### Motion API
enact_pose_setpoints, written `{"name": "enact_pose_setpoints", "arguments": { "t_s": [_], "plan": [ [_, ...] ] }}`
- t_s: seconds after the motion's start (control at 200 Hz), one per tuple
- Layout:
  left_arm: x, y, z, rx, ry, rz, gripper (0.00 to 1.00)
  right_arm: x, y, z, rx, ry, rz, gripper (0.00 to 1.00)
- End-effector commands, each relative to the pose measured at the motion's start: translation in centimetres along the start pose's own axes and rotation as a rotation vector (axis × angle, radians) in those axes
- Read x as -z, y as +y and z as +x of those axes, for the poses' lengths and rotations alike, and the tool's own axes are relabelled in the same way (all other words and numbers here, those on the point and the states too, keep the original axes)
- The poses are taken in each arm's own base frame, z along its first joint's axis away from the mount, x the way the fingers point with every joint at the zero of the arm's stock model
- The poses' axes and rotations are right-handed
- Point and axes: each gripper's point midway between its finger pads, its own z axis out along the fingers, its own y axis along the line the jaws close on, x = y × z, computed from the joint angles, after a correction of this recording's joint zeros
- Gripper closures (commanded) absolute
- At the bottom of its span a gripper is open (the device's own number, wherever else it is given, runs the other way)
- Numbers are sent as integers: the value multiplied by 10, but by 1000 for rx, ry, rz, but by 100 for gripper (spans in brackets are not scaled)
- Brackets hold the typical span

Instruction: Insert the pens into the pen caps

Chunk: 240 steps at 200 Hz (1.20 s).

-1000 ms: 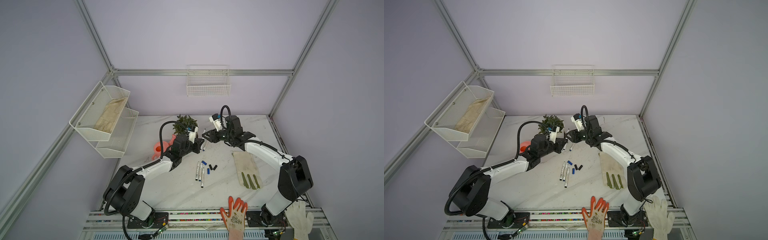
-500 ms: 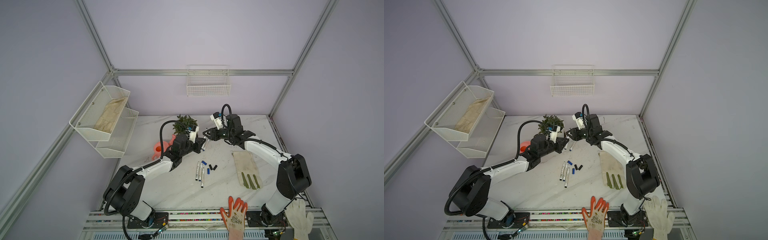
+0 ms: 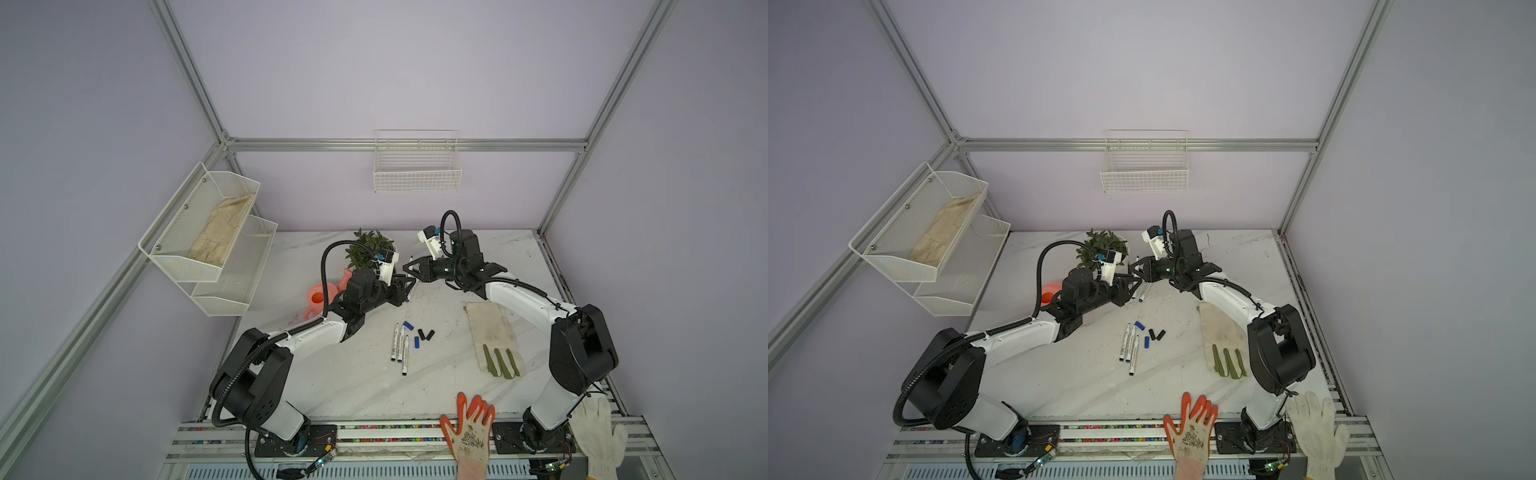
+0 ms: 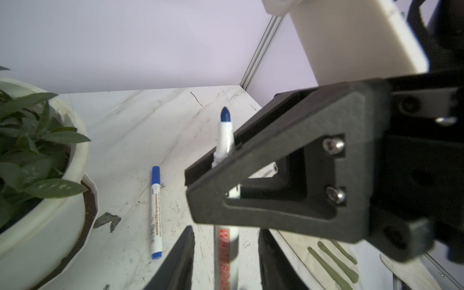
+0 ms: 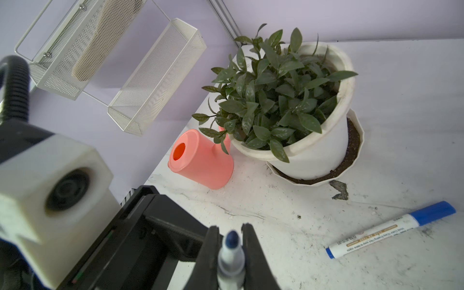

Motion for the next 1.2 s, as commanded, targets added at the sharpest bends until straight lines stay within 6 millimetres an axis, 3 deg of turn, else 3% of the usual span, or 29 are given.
{"name": "enact_pose_setpoints", "arguments": {
  "t_s": [0.0,0.475,0.545,0.725,0.755,0.79,0.845,0.95,1.06,1.195],
  "plan": [
    [-6,-4,-1,-8,-3,30,54,8,14,-7,23,-23,-38,100],
    [-10,-20,-16,-26,-36,115,67,10,3,-3,4,-19,-5,100],
    [-8,-22,-18,-28,-42,121,73,9,3,-2,3,-15,-8,100],
    [-3,-19,-21,-2,-53,123,100,6,-2,1,-8,-3,3,100],
    [-2,-17,-22,9,-58,119,100,6,-4,2,-11,0,10,100],
    [-1,-12,-23,31,-68,104,100,5,-6,5,-7,10,19,97],
    [2,2,-25,78,-86,51,100,5,-12,10,4,31,51,83],
    [10,47,-20,183,-122,-168,100,0,-22,31,-8,85,99,65],
    [24,78,-11,222,-141,-343,100,-8,-31,66,17,167,179,62],
    [38,94,-3,237,-141,-448,100,-18,-46,116,79,309,314,62]
  ]
}}
